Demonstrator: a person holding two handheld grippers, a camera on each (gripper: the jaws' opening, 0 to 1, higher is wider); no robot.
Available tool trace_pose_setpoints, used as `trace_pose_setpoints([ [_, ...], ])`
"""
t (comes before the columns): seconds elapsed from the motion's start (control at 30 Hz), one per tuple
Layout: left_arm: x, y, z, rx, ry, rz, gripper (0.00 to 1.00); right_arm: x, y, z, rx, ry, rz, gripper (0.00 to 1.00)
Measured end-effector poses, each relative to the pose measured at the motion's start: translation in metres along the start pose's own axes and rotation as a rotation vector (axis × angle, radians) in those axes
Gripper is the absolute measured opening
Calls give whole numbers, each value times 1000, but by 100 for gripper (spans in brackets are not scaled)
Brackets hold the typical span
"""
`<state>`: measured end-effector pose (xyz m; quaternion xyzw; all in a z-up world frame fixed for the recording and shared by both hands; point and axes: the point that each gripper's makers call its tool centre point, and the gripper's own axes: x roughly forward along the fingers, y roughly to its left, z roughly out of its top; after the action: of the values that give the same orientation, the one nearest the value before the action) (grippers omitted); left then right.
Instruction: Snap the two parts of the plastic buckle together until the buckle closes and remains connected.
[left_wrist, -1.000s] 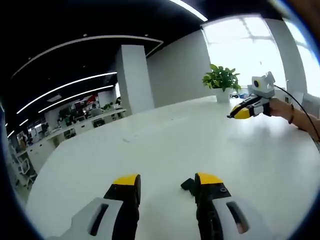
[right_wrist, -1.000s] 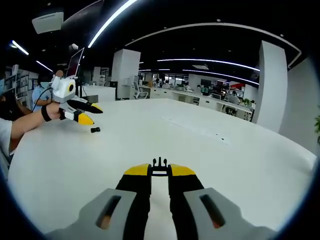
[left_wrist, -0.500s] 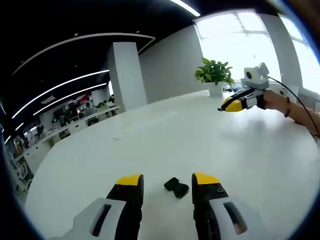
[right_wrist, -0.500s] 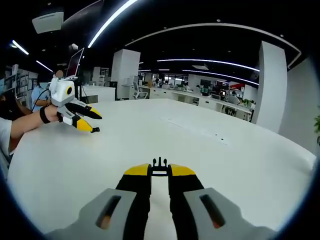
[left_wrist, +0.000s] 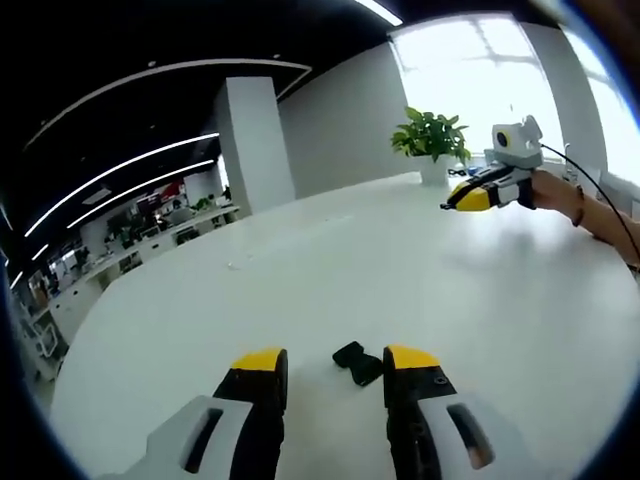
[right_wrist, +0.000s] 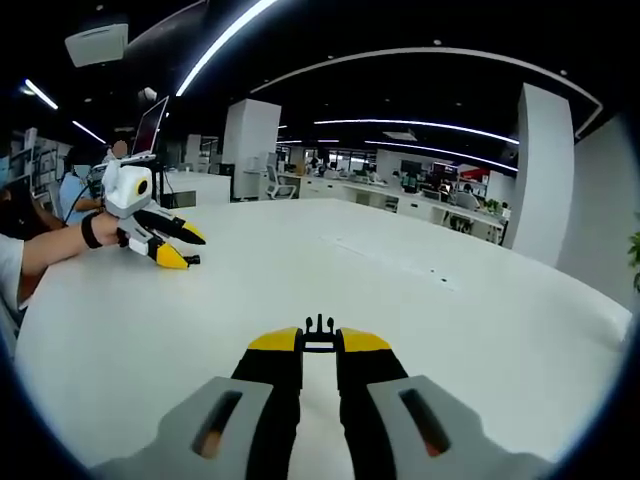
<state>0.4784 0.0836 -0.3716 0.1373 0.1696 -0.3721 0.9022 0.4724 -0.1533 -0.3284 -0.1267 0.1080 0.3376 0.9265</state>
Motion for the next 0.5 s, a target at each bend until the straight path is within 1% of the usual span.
trace_pose_setpoints([
  [0.33,1,4,-1,-13,-1,0,38,1,-1,-1,-4,7,-1,12],
  [0.47,2,1,0,-10,-3,-12,35,1,0,-2,-5,9,2,12],
  [0.5,3,0,0,-6,-3,-17,33,1,1,-1,-5,8,1,12],
])
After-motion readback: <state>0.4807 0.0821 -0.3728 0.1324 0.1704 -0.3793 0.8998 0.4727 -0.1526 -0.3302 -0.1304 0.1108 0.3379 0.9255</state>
